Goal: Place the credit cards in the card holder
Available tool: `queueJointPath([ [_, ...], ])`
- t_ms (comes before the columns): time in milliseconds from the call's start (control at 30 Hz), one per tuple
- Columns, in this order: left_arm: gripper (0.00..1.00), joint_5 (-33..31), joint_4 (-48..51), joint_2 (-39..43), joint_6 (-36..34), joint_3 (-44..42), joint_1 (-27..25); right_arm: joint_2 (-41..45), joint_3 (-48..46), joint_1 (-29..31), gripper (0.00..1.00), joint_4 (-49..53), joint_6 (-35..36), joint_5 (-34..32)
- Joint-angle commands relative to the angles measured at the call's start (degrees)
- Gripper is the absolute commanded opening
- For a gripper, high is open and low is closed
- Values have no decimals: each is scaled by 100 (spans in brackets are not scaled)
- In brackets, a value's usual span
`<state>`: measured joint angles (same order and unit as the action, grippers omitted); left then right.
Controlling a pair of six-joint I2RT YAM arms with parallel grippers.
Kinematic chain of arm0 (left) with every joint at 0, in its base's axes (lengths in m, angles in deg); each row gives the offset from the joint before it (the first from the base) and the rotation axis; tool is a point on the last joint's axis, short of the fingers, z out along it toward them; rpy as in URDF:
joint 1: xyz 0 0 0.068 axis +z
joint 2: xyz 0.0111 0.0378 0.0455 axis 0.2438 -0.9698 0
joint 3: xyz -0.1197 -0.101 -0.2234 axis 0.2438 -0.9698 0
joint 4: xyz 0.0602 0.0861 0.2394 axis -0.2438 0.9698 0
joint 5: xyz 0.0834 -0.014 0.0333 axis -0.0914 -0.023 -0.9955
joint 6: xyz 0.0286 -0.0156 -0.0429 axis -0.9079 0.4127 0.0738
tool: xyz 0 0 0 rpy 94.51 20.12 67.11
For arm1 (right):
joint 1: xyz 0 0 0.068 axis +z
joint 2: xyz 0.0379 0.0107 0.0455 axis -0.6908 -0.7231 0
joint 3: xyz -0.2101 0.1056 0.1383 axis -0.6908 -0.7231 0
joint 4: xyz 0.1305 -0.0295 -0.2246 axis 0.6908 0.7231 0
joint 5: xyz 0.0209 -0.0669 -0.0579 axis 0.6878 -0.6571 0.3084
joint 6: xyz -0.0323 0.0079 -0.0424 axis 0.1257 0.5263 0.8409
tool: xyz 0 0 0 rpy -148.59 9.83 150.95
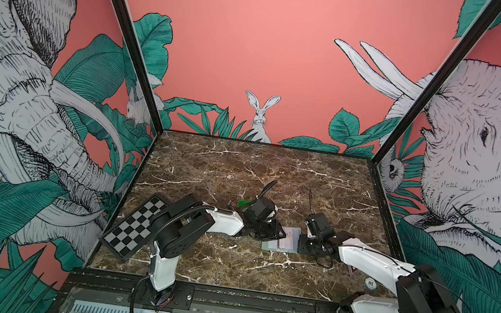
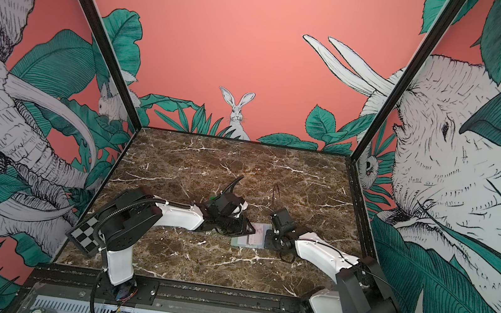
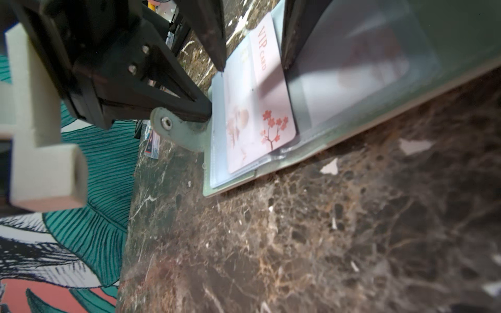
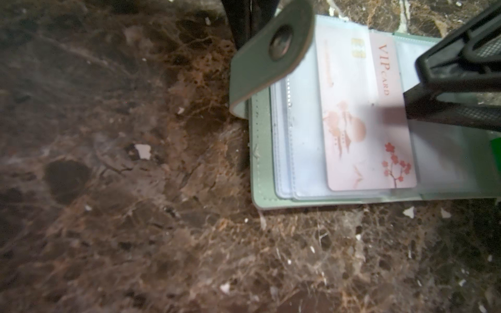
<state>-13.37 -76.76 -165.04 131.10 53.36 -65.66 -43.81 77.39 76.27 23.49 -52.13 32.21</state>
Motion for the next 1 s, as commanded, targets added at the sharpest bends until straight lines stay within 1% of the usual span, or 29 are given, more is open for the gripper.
queueJointPath([
  [0, 36, -1, 100, -183, 120, -19, 45, -85, -169, 21, 0, -78, 20, 137],
  [700, 36, 128, -75, -352, 238, 105, -33, -100, -186, 31, 0, -126, -1, 163],
  [900, 36, -24, 138, -147, 33, 73, -31, -49, -204, 29, 0, -120, -29, 173],
  [967, 35, -95, 339, -31, -150, 61, -31, 70, -237, 29, 2, -148, -67, 205],
])
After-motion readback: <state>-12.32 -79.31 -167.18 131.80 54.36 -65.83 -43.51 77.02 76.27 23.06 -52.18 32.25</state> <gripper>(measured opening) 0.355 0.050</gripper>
